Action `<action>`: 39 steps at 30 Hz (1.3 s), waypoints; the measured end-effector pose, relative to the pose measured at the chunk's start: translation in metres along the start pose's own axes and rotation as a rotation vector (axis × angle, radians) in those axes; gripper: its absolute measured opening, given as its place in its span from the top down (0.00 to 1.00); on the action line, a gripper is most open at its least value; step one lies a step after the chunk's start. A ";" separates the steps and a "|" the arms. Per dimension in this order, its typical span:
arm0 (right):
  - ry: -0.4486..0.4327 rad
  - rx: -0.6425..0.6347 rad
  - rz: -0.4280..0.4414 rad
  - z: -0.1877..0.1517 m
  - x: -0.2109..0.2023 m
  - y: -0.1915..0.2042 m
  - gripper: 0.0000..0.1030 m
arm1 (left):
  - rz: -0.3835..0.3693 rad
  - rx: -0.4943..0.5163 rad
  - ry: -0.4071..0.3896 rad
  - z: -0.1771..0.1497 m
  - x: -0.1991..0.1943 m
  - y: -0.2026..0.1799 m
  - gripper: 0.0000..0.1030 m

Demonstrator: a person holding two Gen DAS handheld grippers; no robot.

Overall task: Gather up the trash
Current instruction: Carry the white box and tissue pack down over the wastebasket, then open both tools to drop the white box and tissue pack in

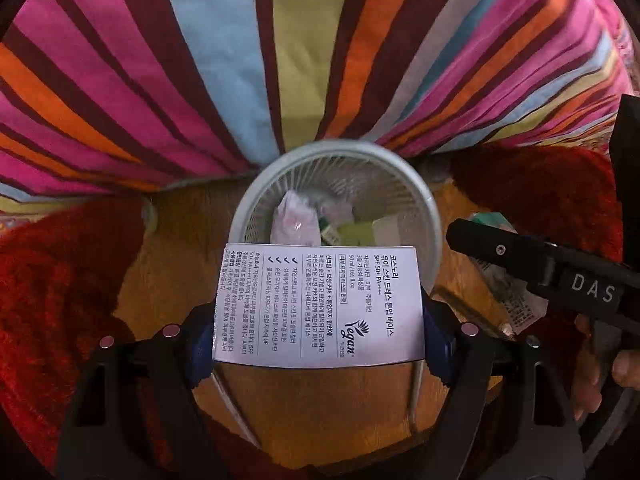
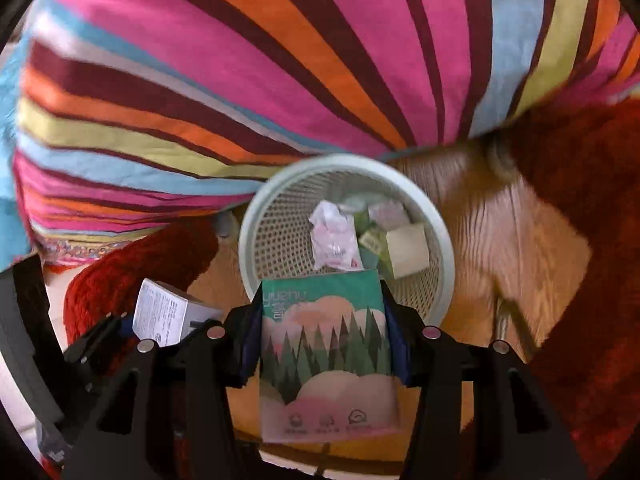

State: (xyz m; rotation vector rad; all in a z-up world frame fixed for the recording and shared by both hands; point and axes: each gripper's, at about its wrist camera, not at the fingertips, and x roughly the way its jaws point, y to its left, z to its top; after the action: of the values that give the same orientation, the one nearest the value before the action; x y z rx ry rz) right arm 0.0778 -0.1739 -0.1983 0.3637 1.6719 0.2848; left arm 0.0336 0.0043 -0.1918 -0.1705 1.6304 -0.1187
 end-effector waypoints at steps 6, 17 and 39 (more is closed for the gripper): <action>0.062 0.052 -0.011 0.008 0.025 -0.008 0.52 | -0.001 -0.009 0.077 0.008 0.020 -0.001 0.23; 0.126 0.089 -0.012 0.008 0.042 -0.012 0.09 | -0.004 -0.057 0.205 0.007 0.051 0.007 0.22; -0.075 -0.020 -0.037 0.004 -0.018 0.006 0.08 | 0.014 -0.115 -0.049 0.007 -0.011 0.018 0.14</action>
State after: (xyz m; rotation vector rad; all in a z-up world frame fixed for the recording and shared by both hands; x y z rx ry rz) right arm 0.0841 -0.1758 -0.1805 0.3242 1.5992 0.2570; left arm 0.0408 0.0238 -0.1844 -0.2489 1.5896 -0.0100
